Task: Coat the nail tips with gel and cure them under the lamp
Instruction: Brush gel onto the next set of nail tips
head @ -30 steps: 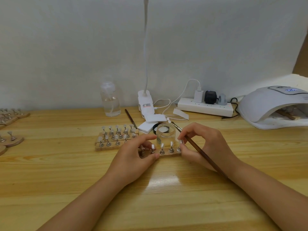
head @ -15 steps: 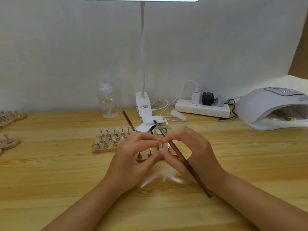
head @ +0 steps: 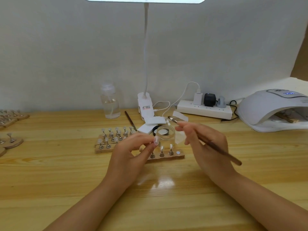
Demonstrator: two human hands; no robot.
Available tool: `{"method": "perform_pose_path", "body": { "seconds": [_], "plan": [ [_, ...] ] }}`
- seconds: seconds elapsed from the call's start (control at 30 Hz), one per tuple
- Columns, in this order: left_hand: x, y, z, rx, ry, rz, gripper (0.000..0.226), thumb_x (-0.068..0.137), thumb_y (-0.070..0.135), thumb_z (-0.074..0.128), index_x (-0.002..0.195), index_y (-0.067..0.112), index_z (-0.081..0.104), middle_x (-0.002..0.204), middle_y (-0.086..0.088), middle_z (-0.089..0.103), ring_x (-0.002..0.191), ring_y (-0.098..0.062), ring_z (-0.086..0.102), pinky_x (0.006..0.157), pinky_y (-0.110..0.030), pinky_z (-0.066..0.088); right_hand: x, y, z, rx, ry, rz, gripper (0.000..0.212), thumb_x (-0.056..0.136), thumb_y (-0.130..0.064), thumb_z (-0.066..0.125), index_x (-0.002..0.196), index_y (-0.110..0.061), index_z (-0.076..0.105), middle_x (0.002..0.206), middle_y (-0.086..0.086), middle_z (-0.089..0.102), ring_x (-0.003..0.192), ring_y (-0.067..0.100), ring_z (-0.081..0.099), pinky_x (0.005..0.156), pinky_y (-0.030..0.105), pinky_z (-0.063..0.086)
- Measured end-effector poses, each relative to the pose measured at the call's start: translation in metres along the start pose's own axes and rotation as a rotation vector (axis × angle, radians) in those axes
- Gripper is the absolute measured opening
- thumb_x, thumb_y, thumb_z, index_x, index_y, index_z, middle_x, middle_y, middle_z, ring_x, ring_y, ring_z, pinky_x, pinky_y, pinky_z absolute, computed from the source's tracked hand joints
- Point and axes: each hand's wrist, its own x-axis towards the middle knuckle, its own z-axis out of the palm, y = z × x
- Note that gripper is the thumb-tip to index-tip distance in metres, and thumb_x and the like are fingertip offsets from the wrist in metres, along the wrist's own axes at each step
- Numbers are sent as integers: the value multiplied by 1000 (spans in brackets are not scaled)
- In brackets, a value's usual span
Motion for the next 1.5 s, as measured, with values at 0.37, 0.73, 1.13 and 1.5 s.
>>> {"method": "perform_pose_path", "body": {
  "seconds": [0.37,0.73,1.13,1.5],
  "plan": [
    [1,-1,-1,26,24,-75,21,75,18,67,82,38,66,87,17,68,81,-1,60,72,-13,44,48,9,-10,-109,-78,380,16,88,-27,58,81,-19,70,51,-11,61,48,-2,55,50,8,44],
    [2,1,-2,14,33,-44,16,71,25,63,82,36,64,80,11,67,80,-3,60,73,-6,40,74,14,8,-463,-299,307,36,79,-45,66,57,-20,54,46,-6,58,48,3,58,55,20,44],
    [3,1,-2,41,20,-66,20,73,14,68,83,32,67,80,8,68,80,-5,60,73,-6,40,61,25,21,-525,-306,278,37,78,-49,65,61,-21,48,59,-7,52,58,9,50,54,23,38],
    [2,4,-4,48,20,-97,26,73,9,70,82,33,66,80,8,68,80,-7,59,71,-6,39,70,22,4,-326,33,336,40,76,-45,68,53,-21,47,48,-6,51,51,9,51,57,27,43]
  ]
}}
